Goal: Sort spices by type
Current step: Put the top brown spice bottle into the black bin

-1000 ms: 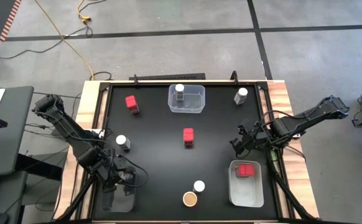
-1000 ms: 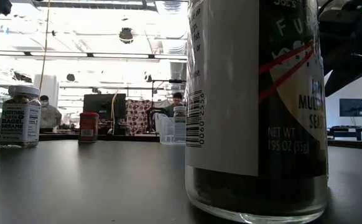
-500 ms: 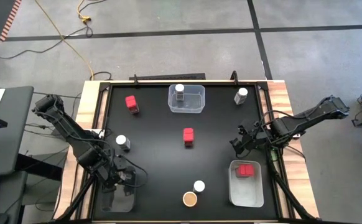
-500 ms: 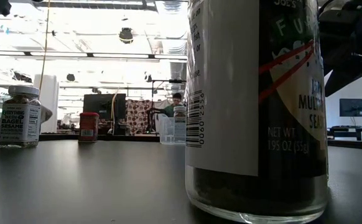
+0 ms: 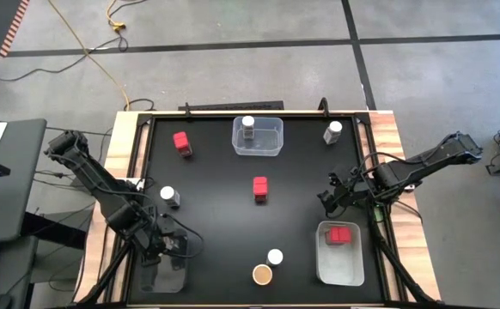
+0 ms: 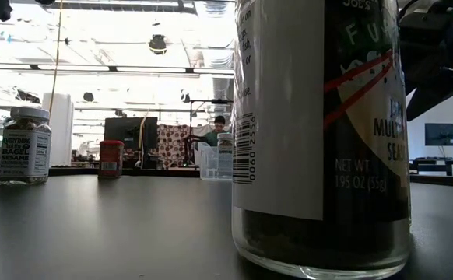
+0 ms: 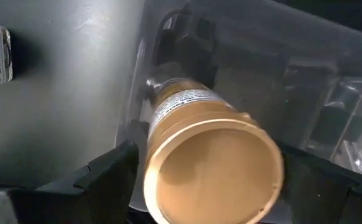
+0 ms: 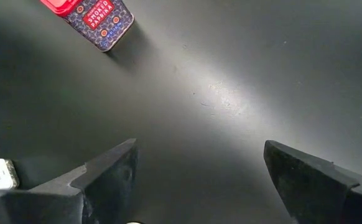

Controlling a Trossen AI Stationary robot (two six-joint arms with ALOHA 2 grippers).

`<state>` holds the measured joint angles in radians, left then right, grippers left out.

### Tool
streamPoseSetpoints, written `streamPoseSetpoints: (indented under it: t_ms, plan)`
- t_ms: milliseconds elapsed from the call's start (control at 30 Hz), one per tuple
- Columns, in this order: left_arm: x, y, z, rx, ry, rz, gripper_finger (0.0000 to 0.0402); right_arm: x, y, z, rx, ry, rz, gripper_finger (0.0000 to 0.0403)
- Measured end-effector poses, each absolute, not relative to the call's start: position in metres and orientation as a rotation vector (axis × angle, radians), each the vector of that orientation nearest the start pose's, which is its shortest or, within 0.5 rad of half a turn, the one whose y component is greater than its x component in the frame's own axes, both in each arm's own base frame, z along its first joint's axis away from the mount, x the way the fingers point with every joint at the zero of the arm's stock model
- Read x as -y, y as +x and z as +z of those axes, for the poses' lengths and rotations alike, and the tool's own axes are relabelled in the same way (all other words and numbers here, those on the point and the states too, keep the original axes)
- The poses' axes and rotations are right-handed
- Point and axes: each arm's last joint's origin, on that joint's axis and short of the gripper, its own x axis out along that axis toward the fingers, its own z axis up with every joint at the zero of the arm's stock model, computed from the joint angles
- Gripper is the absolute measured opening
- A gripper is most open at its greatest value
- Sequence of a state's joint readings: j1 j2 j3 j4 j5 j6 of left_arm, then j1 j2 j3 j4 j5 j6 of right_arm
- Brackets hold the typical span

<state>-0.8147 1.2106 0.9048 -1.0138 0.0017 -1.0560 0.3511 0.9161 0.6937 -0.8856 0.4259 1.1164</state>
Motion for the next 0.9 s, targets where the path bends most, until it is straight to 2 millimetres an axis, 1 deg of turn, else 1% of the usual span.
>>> streamPoseSetpoints:
  t_ms: [233,433,700,900]
  plan:
    - [0.151,0.142,0.252,-1.382,-0.364,0.003,0.0333,-0.041,0.148,0.233,-0.842,0.596,-0.605,0.0372]
    - [0.149,0.14,0.258,-1.42,-0.364,0.013,0.0333,-0.042,0.148,0.233,-0.842,0.596,-0.605,0.0372]
    - [0.146,0.136,0.26,-1.451,-0.34,0.053,0.0333,-0.042,0.148,0.233,-0.841,0.599,-0.605,0.0372]
    - [0.146,0.136,0.26,-1.45,-0.379,0.089,0.0333,-0.042,0.148,0.233,-0.841,0.598,-0.605,0.0372]
